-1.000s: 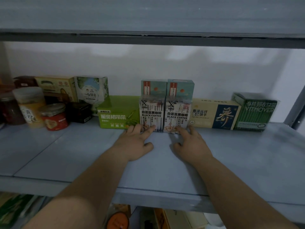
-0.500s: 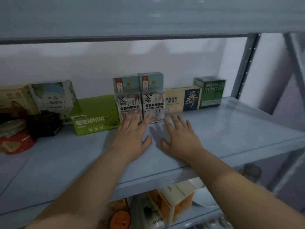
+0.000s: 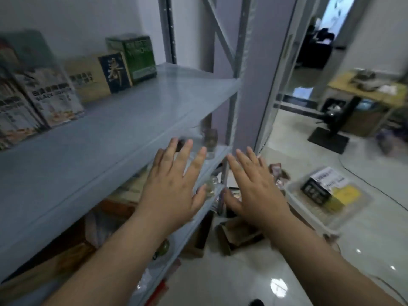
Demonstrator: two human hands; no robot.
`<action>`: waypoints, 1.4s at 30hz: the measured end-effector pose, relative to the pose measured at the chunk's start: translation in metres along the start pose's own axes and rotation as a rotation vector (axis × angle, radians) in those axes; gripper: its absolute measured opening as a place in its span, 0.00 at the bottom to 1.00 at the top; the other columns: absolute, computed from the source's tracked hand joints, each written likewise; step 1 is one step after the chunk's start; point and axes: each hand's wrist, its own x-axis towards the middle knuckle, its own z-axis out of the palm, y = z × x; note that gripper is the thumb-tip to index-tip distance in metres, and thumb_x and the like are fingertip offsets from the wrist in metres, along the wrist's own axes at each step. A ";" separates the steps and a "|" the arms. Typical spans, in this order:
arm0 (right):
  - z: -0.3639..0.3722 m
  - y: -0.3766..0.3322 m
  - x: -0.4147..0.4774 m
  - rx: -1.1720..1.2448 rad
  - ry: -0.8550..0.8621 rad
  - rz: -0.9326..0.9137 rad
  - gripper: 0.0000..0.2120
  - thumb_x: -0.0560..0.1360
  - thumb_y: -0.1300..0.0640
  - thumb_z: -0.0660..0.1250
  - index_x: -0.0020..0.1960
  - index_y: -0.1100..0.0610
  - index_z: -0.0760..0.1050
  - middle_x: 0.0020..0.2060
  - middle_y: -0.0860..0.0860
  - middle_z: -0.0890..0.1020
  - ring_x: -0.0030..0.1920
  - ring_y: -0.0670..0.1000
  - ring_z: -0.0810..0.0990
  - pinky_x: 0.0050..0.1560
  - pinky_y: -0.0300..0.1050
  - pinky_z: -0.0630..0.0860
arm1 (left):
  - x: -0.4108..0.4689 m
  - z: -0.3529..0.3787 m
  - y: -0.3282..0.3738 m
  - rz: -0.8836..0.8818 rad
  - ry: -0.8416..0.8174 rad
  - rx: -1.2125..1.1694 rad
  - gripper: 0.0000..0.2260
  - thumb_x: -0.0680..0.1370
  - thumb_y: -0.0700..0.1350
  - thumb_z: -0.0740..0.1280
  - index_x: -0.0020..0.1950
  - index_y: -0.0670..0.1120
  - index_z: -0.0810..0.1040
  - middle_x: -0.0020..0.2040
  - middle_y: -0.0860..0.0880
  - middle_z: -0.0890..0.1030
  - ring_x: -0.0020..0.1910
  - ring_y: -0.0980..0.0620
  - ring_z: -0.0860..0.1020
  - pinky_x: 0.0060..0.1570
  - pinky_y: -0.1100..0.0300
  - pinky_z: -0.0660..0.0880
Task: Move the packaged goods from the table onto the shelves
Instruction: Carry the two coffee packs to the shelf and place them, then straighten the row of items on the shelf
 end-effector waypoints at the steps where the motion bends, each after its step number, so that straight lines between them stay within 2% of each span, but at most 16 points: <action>1: -0.006 0.014 -0.024 -0.025 -0.006 0.058 0.34 0.76 0.43 0.59 0.77 0.60 0.65 0.74 0.61 0.70 0.76 0.64 0.64 0.74 0.65 0.62 | 0.000 0.010 0.021 0.053 -0.011 -0.038 0.32 0.79 0.58 0.55 0.80 0.46 0.62 0.79 0.39 0.64 0.79 0.35 0.58 0.75 0.38 0.56; 6: -0.044 0.072 -0.140 -0.107 -0.037 0.317 0.35 0.76 0.44 0.60 0.78 0.59 0.62 0.76 0.60 0.67 0.78 0.63 0.59 0.76 0.65 0.59 | 0.005 0.043 0.136 0.258 -0.111 -0.221 0.32 0.78 0.59 0.55 0.80 0.46 0.62 0.79 0.40 0.64 0.79 0.36 0.58 0.75 0.35 0.59; 10: -0.079 0.109 -0.234 -0.161 -0.002 0.495 0.32 0.76 0.46 0.60 0.75 0.63 0.68 0.73 0.60 0.71 0.76 0.64 0.64 0.74 0.64 0.63 | 0.004 0.059 0.242 0.462 -0.133 -0.302 0.31 0.78 0.58 0.57 0.79 0.46 0.65 0.78 0.40 0.66 0.78 0.35 0.60 0.74 0.35 0.59; 15: -0.128 0.151 -0.355 -0.217 -0.024 0.721 0.32 0.75 0.48 0.60 0.75 0.62 0.67 0.73 0.60 0.71 0.76 0.64 0.65 0.73 0.65 0.64 | -0.010 0.060 0.382 0.640 -0.185 -0.380 0.31 0.78 0.57 0.57 0.79 0.46 0.65 0.77 0.40 0.66 0.78 0.35 0.60 0.74 0.35 0.61; 19: -0.169 0.180 -0.449 -0.266 -0.058 0.899 0.32 0.75 0.49 0.64 0.76 0.61 0.65 0.74 0.60 0.70 0.77 0.63 0.63 0.75 0.64 0.63 | -0.027 0.064 0.488 0.792 -0.252 -0.402 0.31 0.78 0.59 0.56 0.80 0.49 0.59 0.78 0.41 0.64 0.79 0.36 0.58 0.75 0.36 0.60; 24: -0.209 0.208 -0.544 -0.316 -0.050 1.094 0.33 0.73 0.52 0.70 0.74 0.63 0.68 0.70 0.62 0.73 0.74 0.66 0.68 0.71 0.66 0.68 | -0.055 0.063 0.602 0.967 -0.344 -0.437 0.31 0.78 0.59 0.55 0.80 0.48 0.62 0.77 0.41 0.67 0.78 0.34 0.61 0.73 0.34 0.62; 29: -0.230 0.219 -0.606 -0.319 -0.047 1.275 0.32 0.73 0.49 0.64 0.75 0.60 0.68 0.71 0.61 0.73 0.74 0.65 0.68 0.70 0.66 0.69 | -0.074 0.065 0.681 1.108 -0.374 -0.438 0.31 0.79 0.60 0.54 0.80 0.49 0.62 0.77 0.42 0.68 0.77 0.35 0.62 0.73 0.38 0.60; 32: -0.235 0.231 -0.629 -0.318 -0.047 1.357 0.32 0.73 0.48 0.61 0.74 0.60 0.69 0.70 0.61 0.74 0.73 0.65 0.69 0.69 0.65 0.70 | -0.076 0.071 0.716 1.182 -0.385 -0.449 0.31 0.78 0.59 0.55 0.79 0.48 0.64 0.75 0.42 0.70 0.76 0.35 0.64 0.71 0.38 0.63; 36: -0.234 0.255 -0.648 -0.329 -0.056 1.449 0.32 0.72 0.48 0.64 0.74 0.60 0.69 0.69 0.61 0.75 0.73 0.65 0.70 0.69 0.65 0.69 | -0.064 0.084 0.759 1.250 -0.396 -0.466 0.30 0.78 0.59 0.57 0.78 0.46 0.67 0.73 0.41 0.72 0.74 0.35 0.67 0.70 0.39 0.65; 42: -0.235 0.316 -0.663 -0.309 -0.113 1.582 0.33 0.77 0.47 0.62 0.79 0.56 0.61 0.77 0.58 0.66 0.79 0.61 0.59 0.77 0.61 0.58 | -0.022 0.115 0.829 1.362 -0.432 -0.548 0.31 0.79 0.60 0.55 0.78 0.46 0.67 0.72 0.40 0.73 0.74 0.34 0.67 0.69 0.40 0.67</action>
